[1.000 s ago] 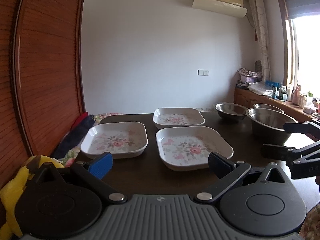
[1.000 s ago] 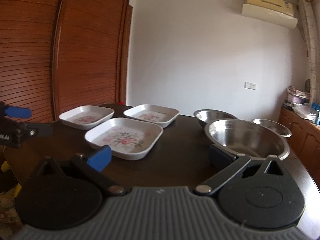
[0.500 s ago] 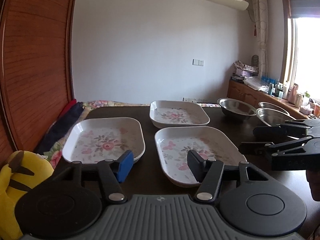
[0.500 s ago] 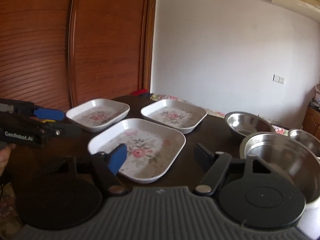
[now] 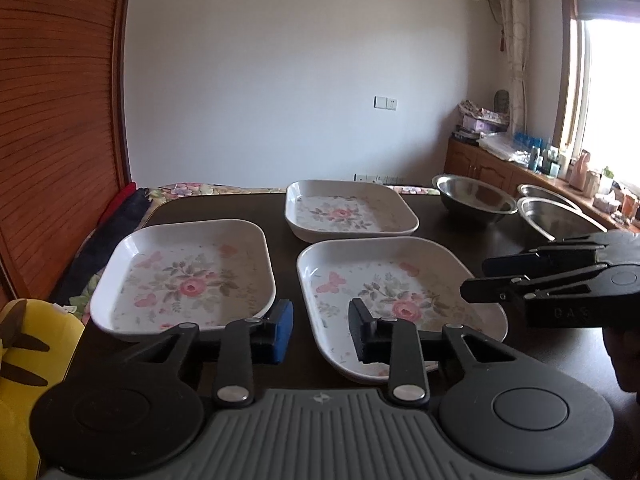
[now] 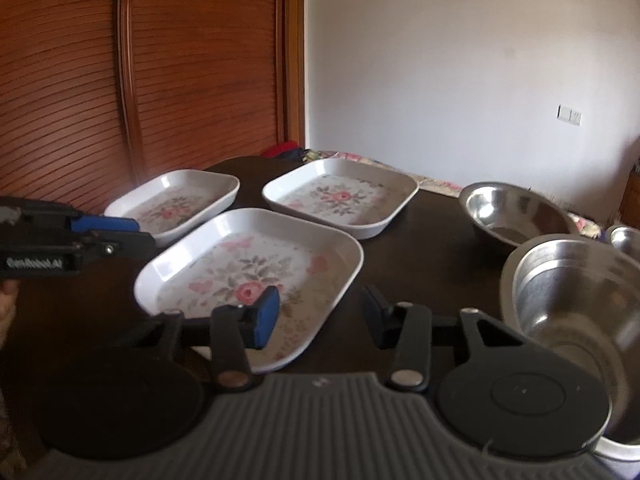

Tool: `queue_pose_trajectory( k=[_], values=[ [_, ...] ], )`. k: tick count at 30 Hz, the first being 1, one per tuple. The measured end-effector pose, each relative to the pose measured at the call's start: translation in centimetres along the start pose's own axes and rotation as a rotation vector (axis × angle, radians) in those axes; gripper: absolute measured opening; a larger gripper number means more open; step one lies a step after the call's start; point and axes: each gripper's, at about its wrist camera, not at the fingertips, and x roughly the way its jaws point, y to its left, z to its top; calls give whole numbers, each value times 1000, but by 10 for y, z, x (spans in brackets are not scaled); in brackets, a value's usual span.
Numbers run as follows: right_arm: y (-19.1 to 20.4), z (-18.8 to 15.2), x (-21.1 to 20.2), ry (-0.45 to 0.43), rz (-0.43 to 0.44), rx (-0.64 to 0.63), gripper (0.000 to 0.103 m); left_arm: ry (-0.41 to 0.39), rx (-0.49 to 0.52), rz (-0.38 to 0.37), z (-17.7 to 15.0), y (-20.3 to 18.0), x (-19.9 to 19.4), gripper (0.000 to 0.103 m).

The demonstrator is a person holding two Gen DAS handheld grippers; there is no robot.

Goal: Organize plates and bowls

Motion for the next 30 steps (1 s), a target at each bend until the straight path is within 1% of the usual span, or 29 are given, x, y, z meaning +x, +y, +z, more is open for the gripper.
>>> queue_pose_trajectory(
  k=[2, 4, 11, 21, 23, 25, 27, 30],
  values=[
    [0, 1, 5, 10, -7, -12, 41, 9, -4, 1, -1, 1, 3, 61],
    [0, 1, 8, 18, -7, -15, 41, 16, -4, 1, -2, 1, 4, 61],
    [-4, 2, 13, 32, -7, -8, 41, 34, 9, -19, -3, -3, 8, 61],
    [-6, 0, 18, 56, 15, 15, 40, 68, 8, -19, -5, -3, 17, 61],
    [-6, 0, 19, 61, 23, 22, 37, 75, 7, -27, -6, -3, 19, 61],
    [-7, -1, 20, 65, 27, 26, 35, 76, 9, -26, -6, -4, 20, 57],
    [-7, -1, 21, 70, 32, 32, 30, 73, 8, -24, -6, -4, 21, 56],
    [-7, -1, 22, 69, 27, 33, 28, 78, 13, -18, -6, -4, 24, 53]
  ],
)
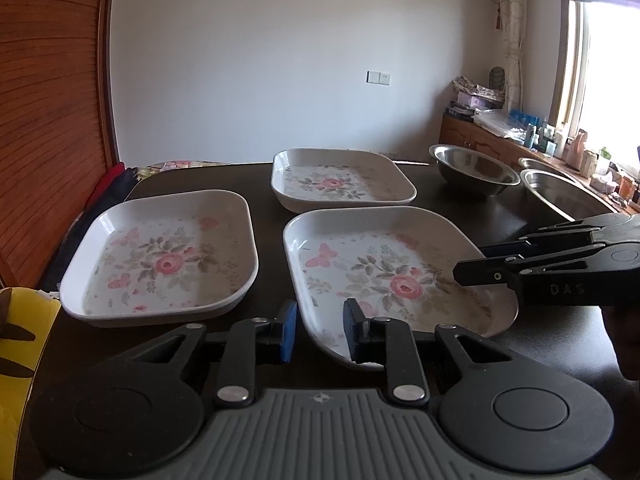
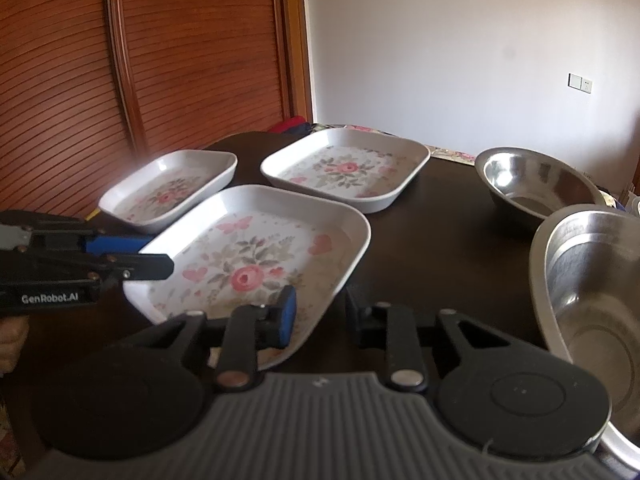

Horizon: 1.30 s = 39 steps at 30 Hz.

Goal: Organize plates and bowls

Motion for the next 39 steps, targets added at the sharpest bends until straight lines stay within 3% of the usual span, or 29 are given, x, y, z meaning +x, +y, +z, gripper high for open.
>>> queue_pose_trajectory(
  k=[14, 26, 39],
  values=[
    [-8, -3, -3, -1, 25, 64, 15, -26, -20, -11, -4, 0, -13, 43],
    [-2, -6, -31, -57, 28, 88, 12, -54, -10, -19, -15, -12, -51, 43],
    [14, -36, -51, -77, 46, 124, 12, -38, 1, -9, -38, -13, -70, 43]
  ],
)
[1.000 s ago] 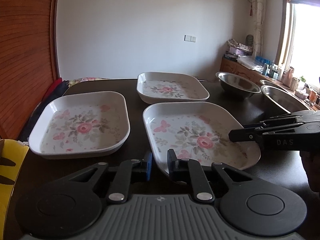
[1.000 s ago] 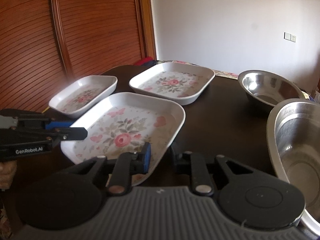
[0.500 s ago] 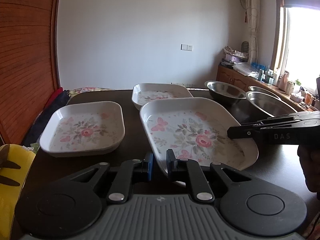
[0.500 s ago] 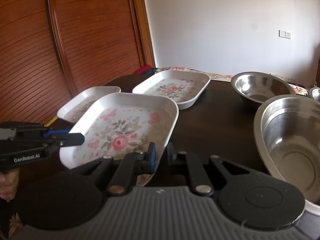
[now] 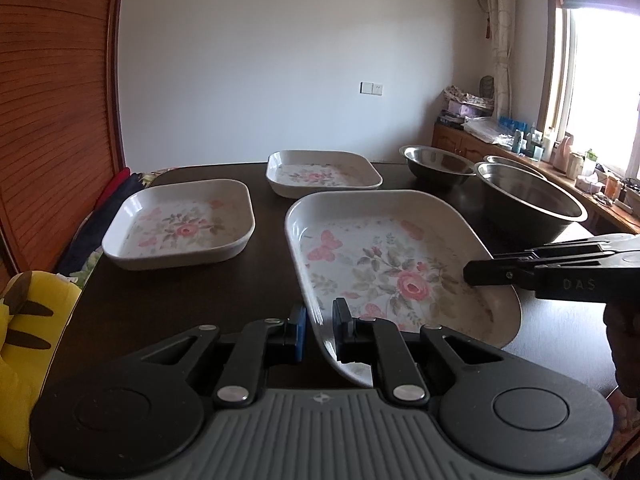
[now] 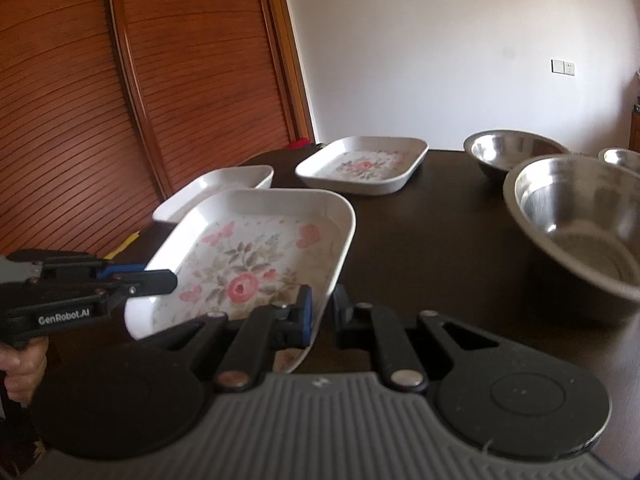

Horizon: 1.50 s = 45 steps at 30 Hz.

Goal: Organize plates and bowls

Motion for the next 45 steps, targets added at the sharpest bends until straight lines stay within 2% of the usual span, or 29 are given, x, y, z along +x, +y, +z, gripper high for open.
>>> queue_pose_trajectory(
  k=[15, 32, 33, 34, 35, 42, 45],
  values=[
    [2, -12, 3, 18, -3, 17, 13, 33, -6, -7, -10, 3, 14, 44],
    [8, -18, 0, 16, -28, -3, 19, 17, -36, 3, -10, 7, 14, 44],
    [8, -18, 0, 14, -33, -4, 20, 14, -38, 8, -10, 8, 13, 45],
    [8, -18, -1, 9, -38, -4, 28, 11, -38, 11, -10, 8, 12, 47],
    [8, -18, -3, 3, -43, -7, 31, 7, -38, 13, -10, 9, 10, 47],
    [4, -12, -17, -47, -89, -28, 32, -32, -31, 30, -5, 8, -6, 59],
    [3, -8, -23, -68, -97, -36, 33, -56, -23, 37, -1, 7, -12, 70]
  ],
)
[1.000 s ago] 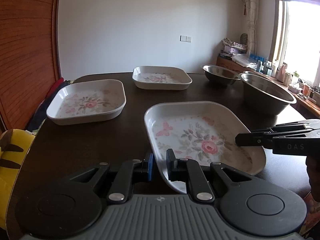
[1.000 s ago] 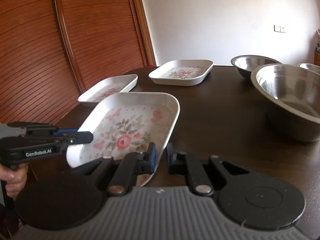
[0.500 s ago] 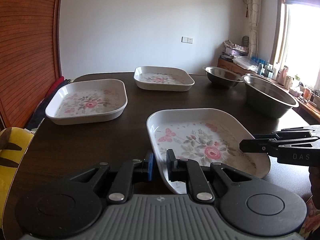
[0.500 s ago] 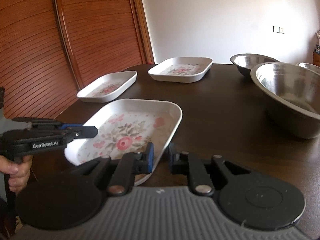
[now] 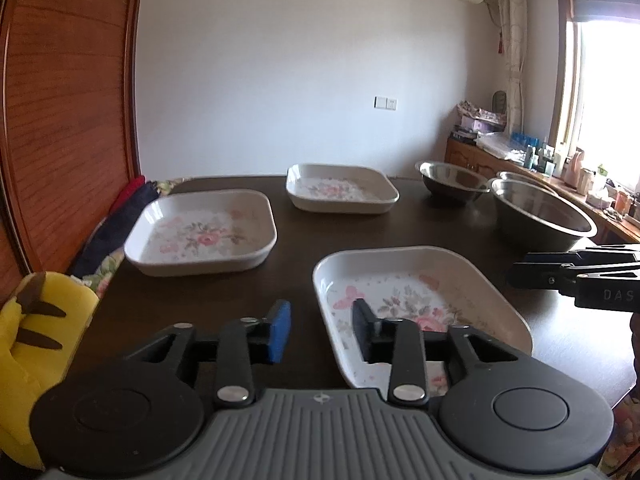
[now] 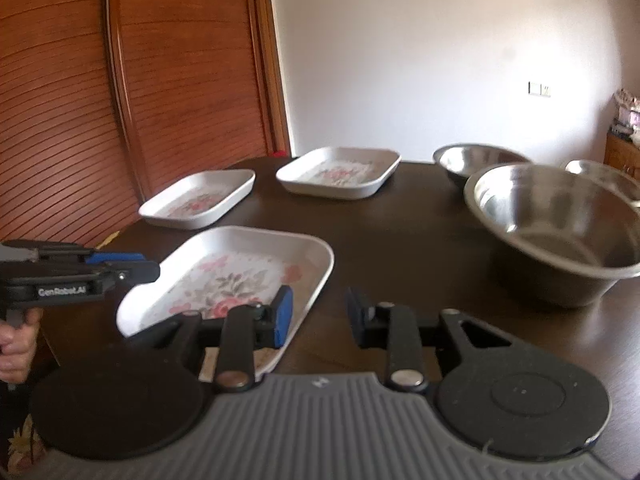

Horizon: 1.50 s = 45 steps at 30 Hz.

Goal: Organize plates and bowls

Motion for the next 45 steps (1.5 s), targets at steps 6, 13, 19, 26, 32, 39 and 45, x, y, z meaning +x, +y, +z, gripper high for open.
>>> queue_pose_trajectory(
  k=[6, 13, 19, 26, 32, 39, 45],
  values=[
    [1, 6, -10, -40, -10, -19, 40, -51, 12, 23, 7, -5, -10, 97],
    [5, 9, -15, -73, -25, -39, 45, -87, 19, 33, 13, -9, -18, 103],
    [8, 9, -18, -86, -31, -60, 51, -104, 23, 40, 16, -10, -20, 103],
    [8, 14, -16, -101, -30, -74, 79, -112, 19, 57, 21, -3, -19, 103],
    [13, 19, -13, -131, -19, -96, 103, -119, 22, 71, 24, 5, -18, 103],
    [17, 29, -1, -123, 20, -101, 103, -117, 21, 86, 33, 26, -12, 103],
    [27, 50, 17, -93, 57, -130, 103, -100, 47, 98, 42, 48, 2, 103]
  ],
)
